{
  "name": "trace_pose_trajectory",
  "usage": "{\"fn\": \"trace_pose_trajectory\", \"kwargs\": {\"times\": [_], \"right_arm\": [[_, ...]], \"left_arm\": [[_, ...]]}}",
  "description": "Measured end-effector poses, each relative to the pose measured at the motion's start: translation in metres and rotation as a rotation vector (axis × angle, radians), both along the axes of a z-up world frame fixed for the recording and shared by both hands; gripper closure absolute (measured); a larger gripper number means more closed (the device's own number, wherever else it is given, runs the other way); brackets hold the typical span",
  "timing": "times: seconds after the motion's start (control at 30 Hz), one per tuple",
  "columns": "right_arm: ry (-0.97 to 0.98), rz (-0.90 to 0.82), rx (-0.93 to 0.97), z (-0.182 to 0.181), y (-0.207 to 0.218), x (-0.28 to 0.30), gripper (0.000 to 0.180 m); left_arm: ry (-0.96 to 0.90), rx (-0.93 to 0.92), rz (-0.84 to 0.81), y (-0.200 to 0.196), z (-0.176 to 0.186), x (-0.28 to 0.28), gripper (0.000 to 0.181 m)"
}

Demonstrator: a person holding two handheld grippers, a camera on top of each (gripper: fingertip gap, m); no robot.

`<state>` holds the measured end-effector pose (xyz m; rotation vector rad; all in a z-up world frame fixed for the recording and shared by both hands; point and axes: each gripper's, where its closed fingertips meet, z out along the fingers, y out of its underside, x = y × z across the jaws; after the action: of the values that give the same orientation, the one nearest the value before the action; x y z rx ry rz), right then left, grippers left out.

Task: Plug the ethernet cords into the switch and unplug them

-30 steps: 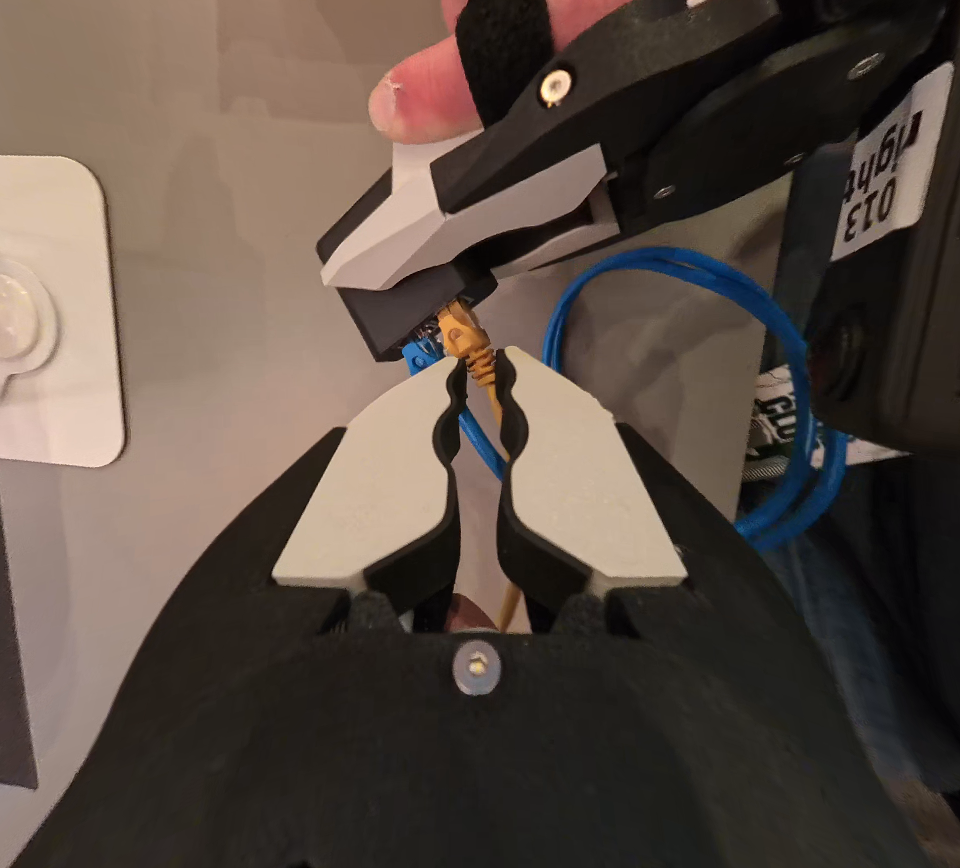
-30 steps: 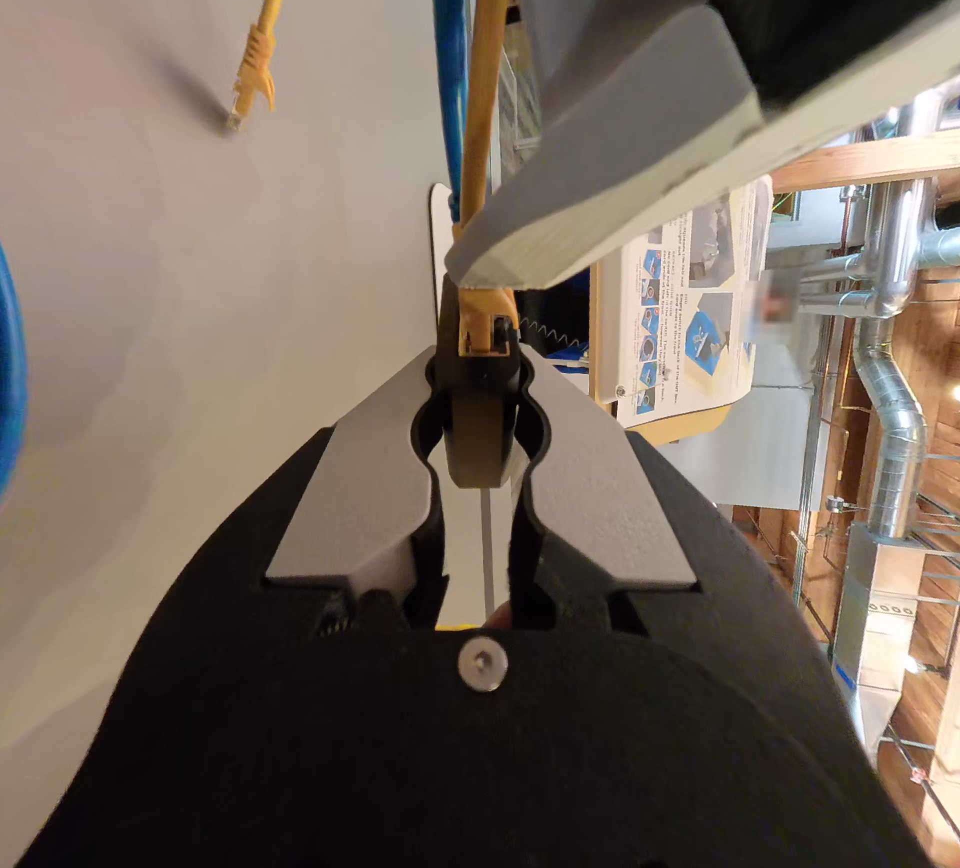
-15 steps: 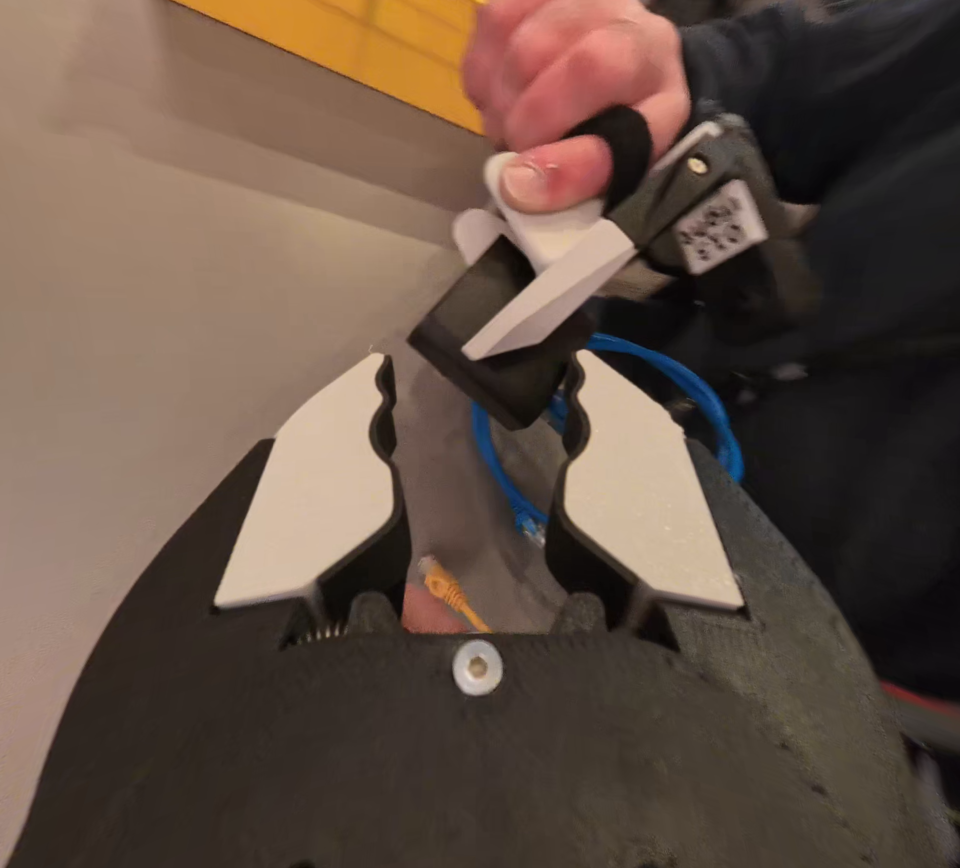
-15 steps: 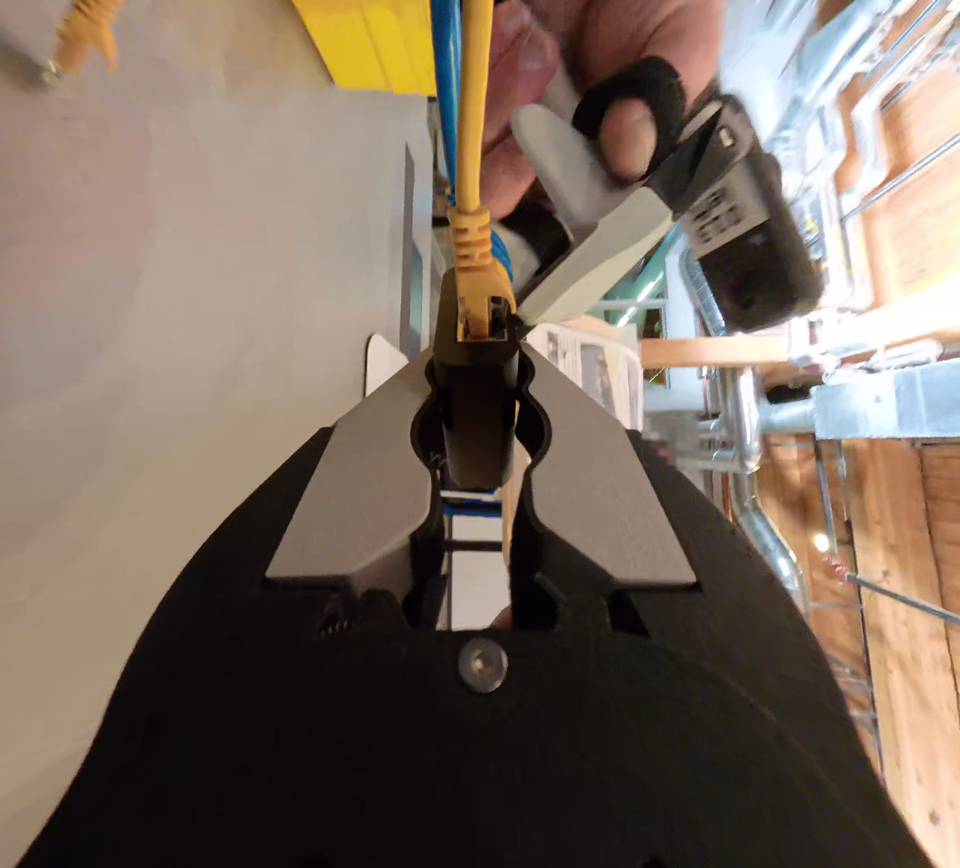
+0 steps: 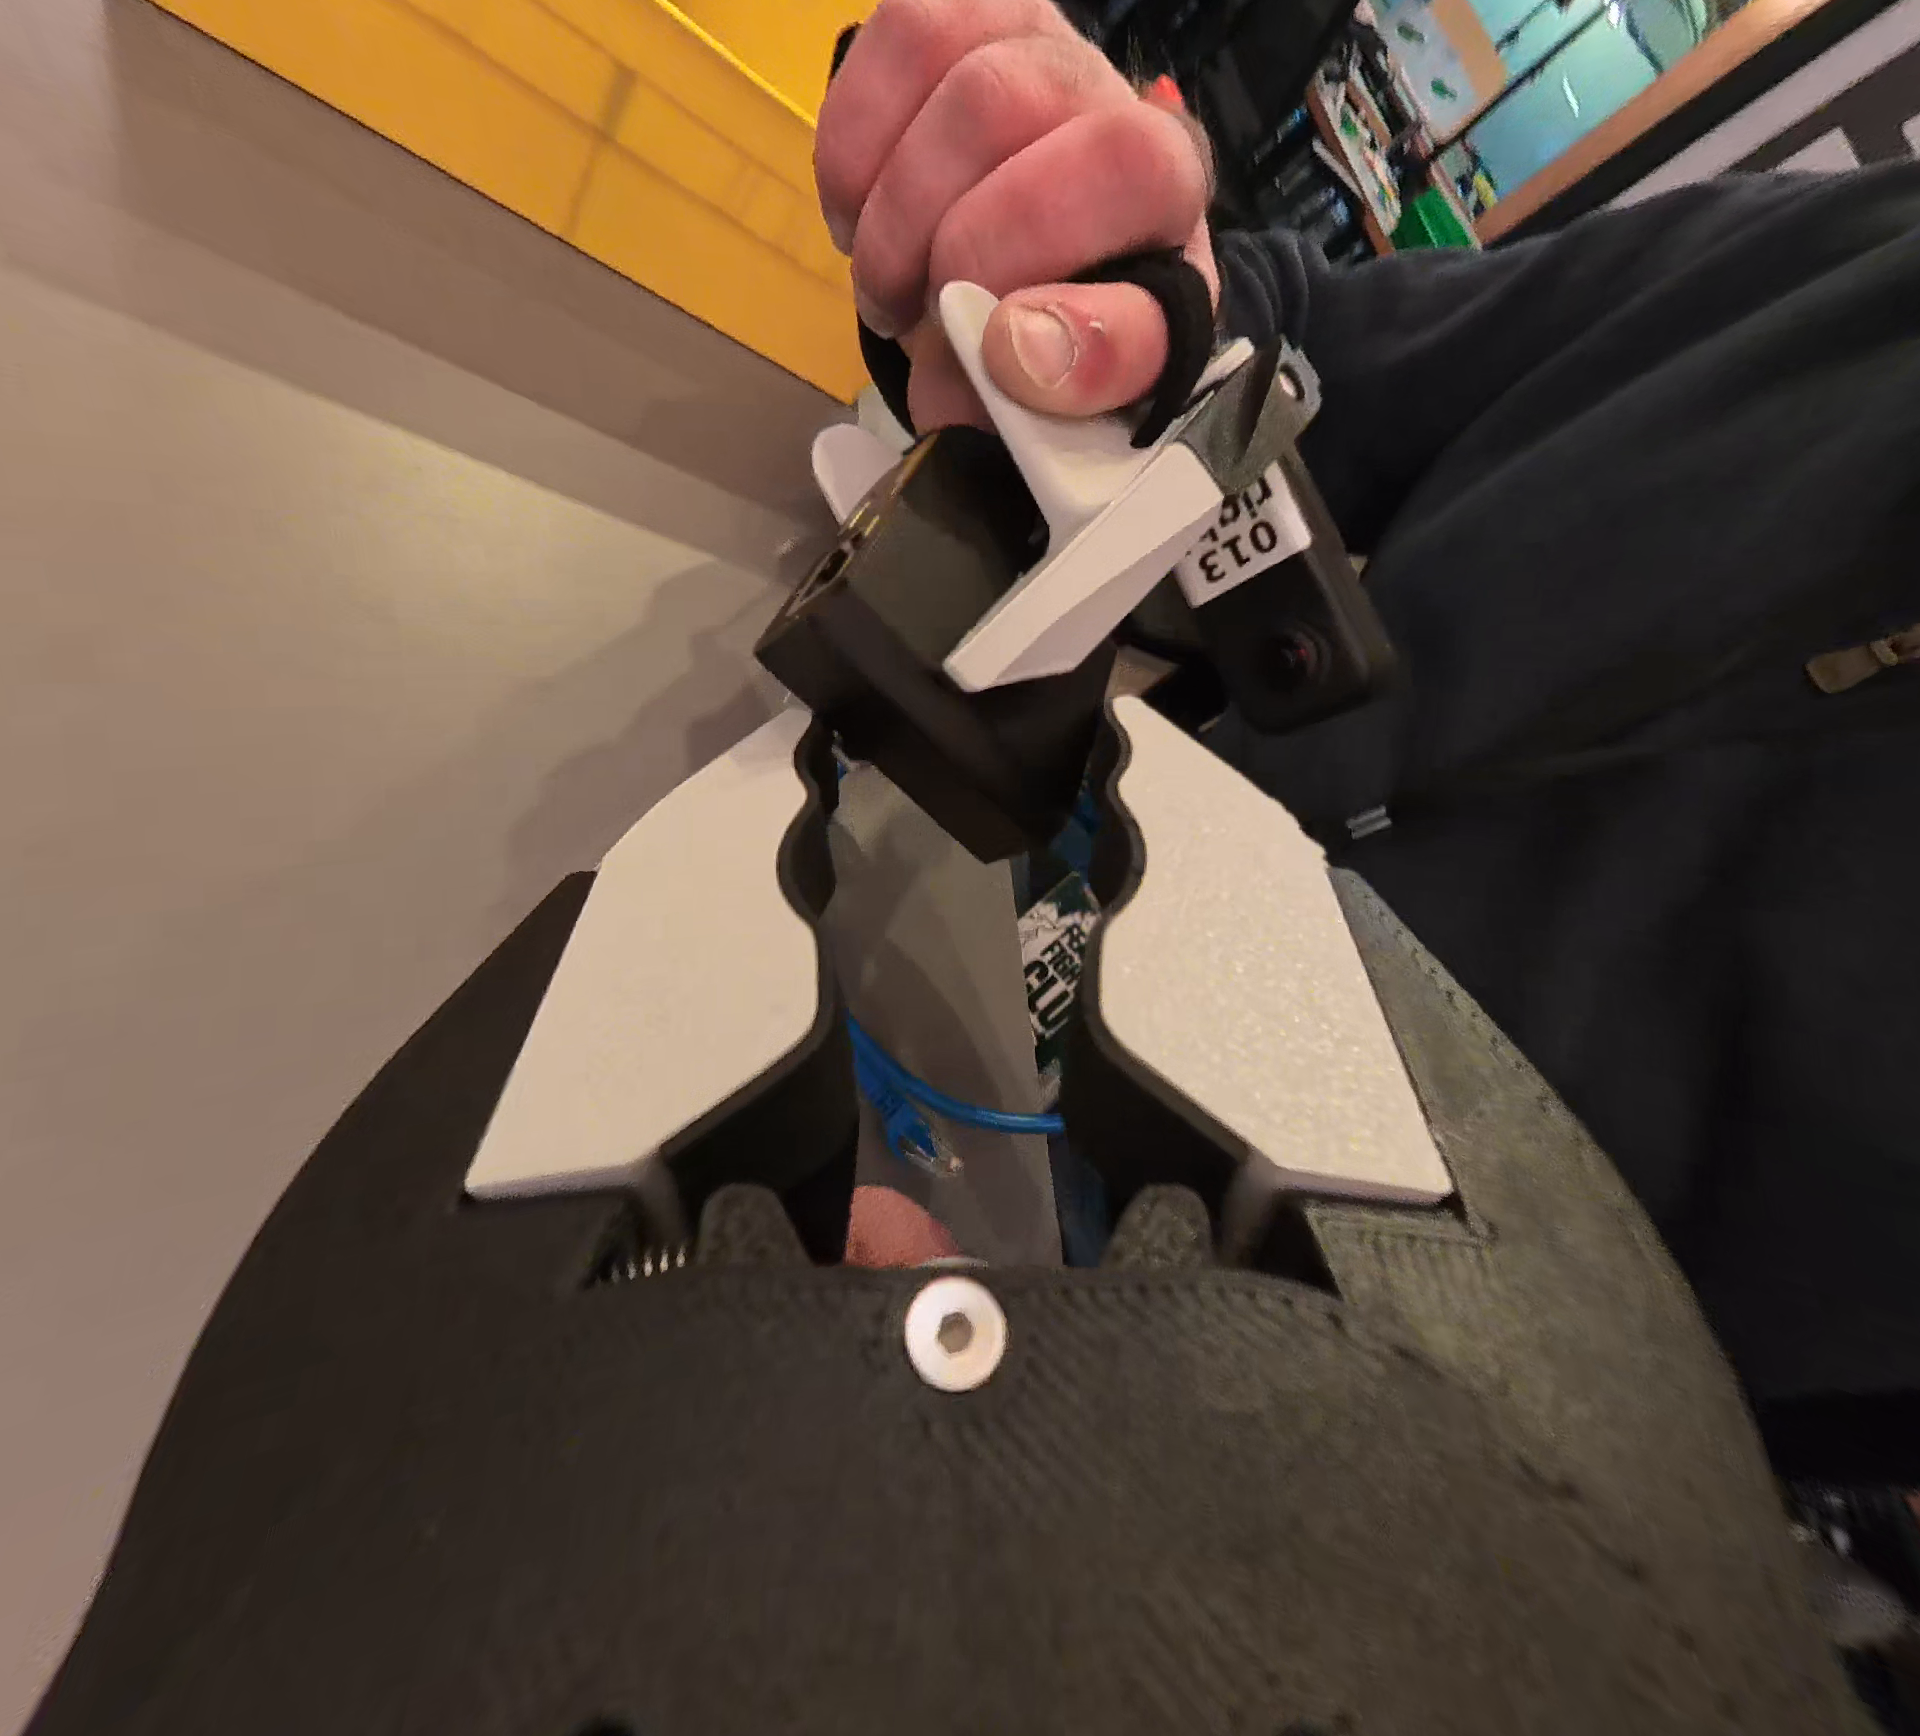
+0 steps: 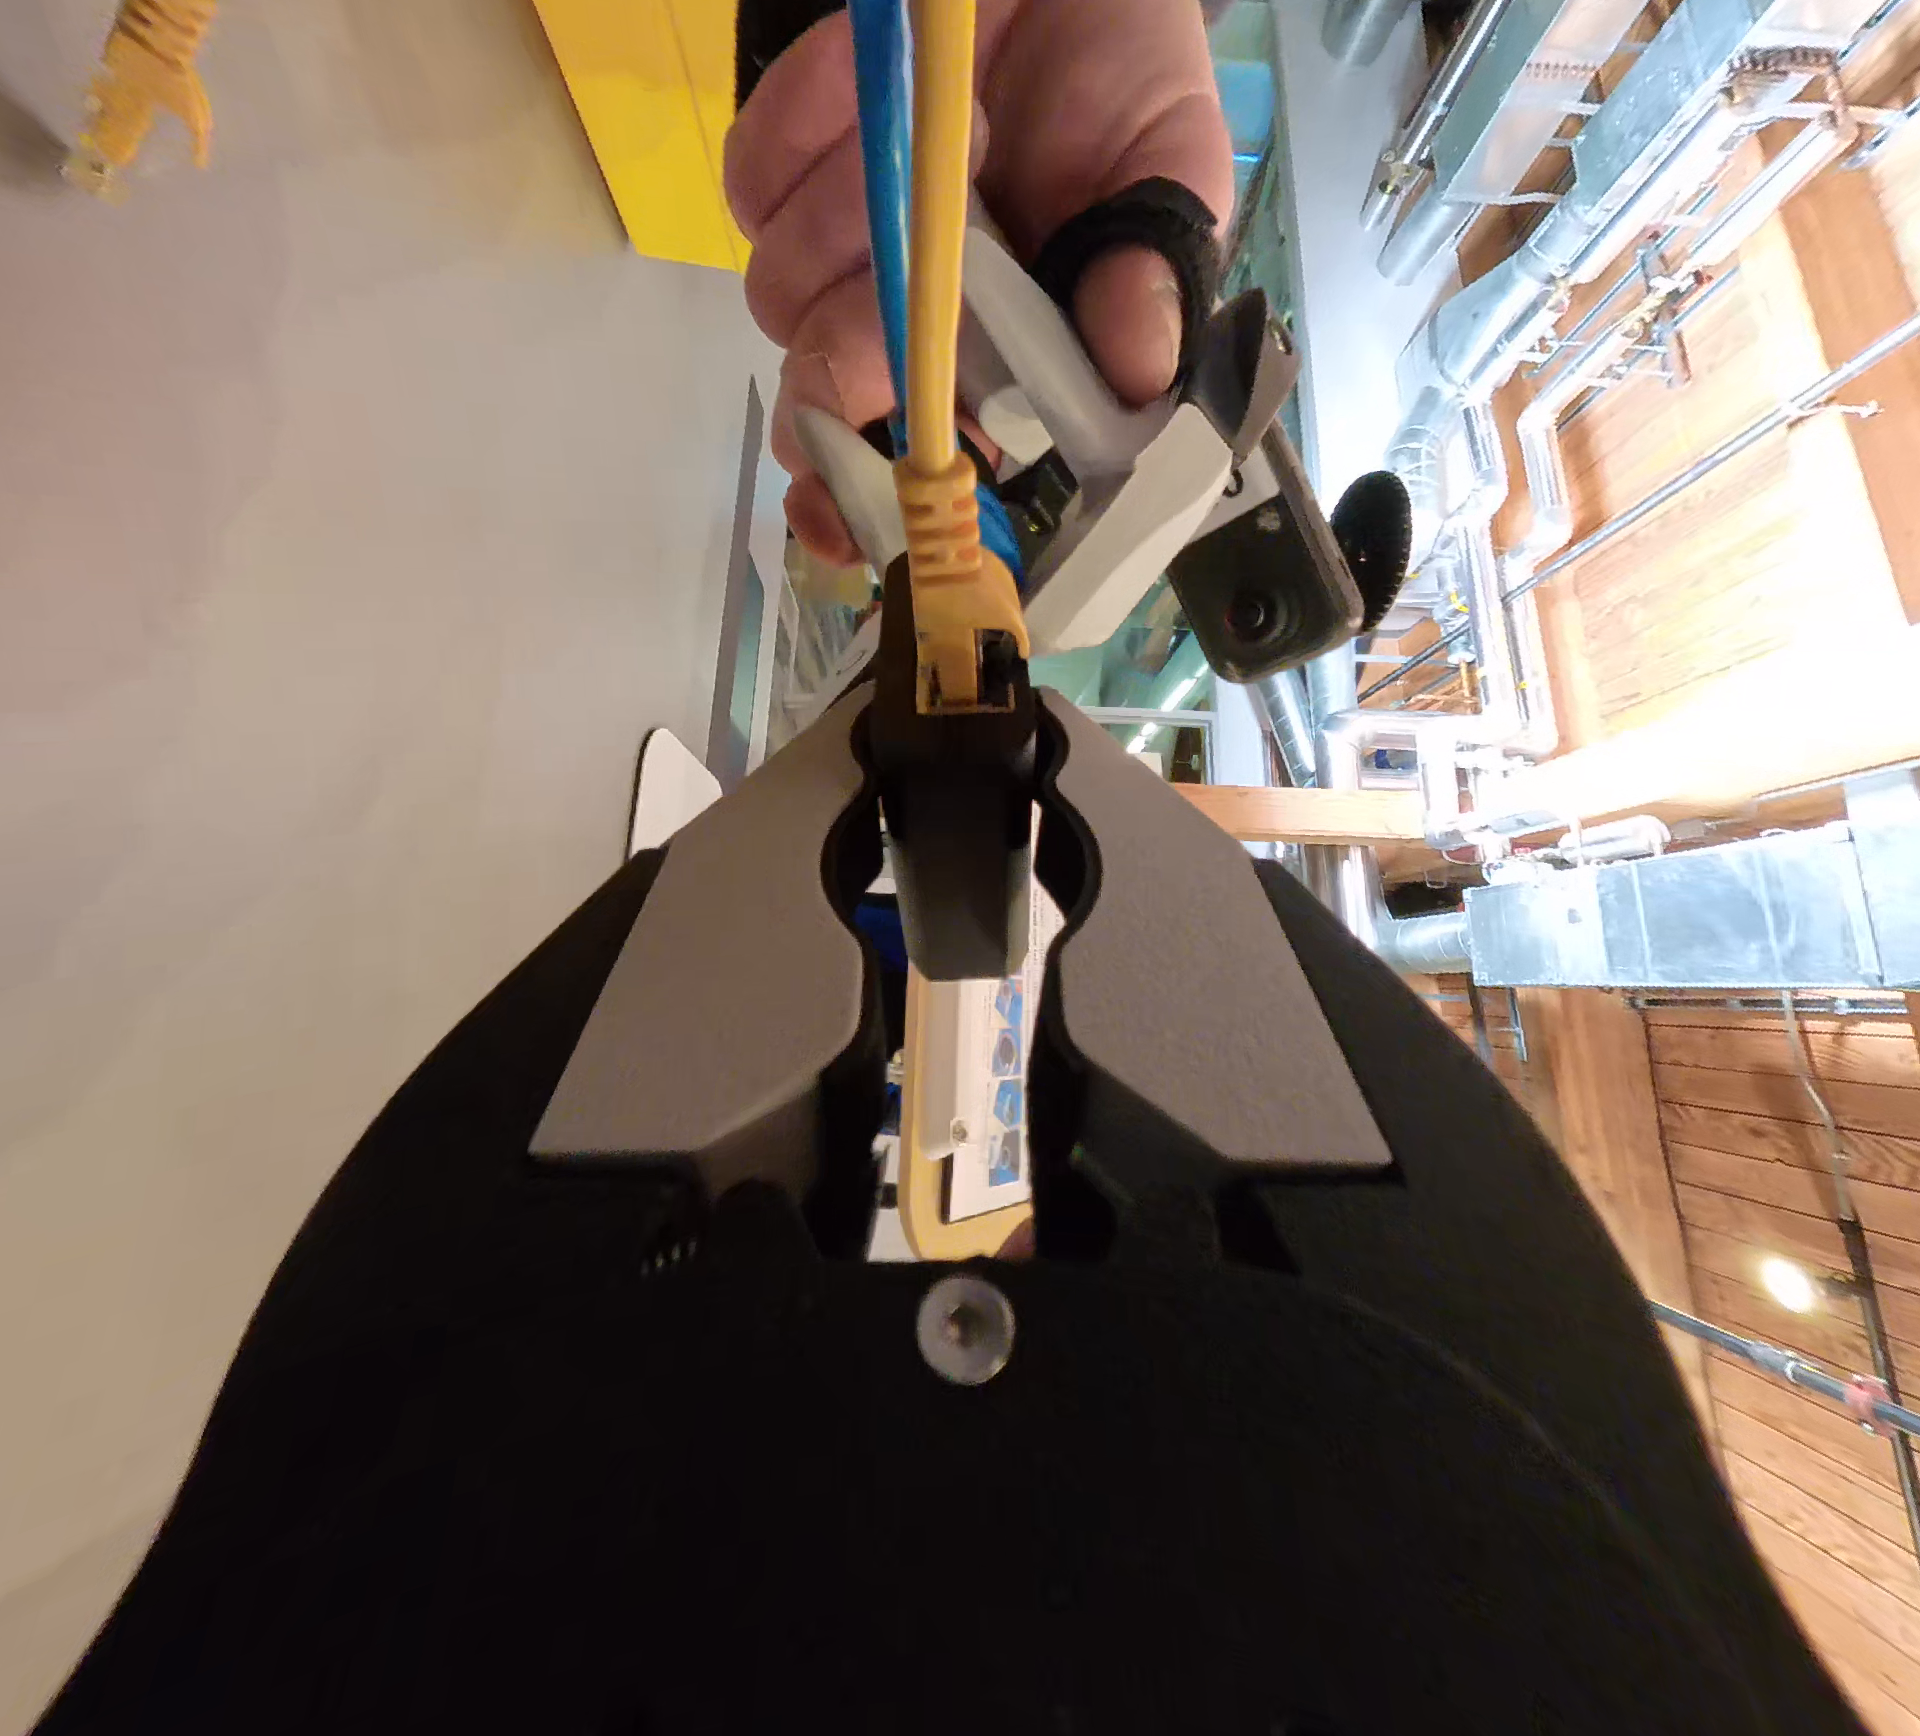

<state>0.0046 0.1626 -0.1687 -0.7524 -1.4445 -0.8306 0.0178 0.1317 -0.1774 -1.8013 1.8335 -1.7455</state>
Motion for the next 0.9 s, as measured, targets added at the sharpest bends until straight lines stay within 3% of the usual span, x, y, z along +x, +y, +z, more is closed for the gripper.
{"fn": "trace_pose_trajectory", "kwargs": {"times": [0.3,0.43,0.6,0.73,0.9], "right_arm": [[-0.015,0.008,-0.013,0.005,-0.002,0.004,0.143],[-0.028,-0.015,-0.077,-0.003,-0.002,0.017,0.142],[0.017,-0.169,-0.260,-0.011,0.007,0.050,0.147],[0.396,-0.288,-0.606,-0.006,0.009,0.064,0.131],[0.818,-0.234,-1.085,-0.023,0.000,0.017,0.109]], "left_arm": [[-0.140,-0.144,0.199,0.005,0.003,0.006,0.141],[-0.271,-0.213,0.402,0.032,0.013,0.006,0.156],[-0.358,-0.150,0.631,0.055,0.016,0.004,0.157],[-0.424,-0.091,0.822,0.071,0.018,0.000,0.157],[-0.434,0.001,0.894,0.064,0.019,0.009,0.157]]}}
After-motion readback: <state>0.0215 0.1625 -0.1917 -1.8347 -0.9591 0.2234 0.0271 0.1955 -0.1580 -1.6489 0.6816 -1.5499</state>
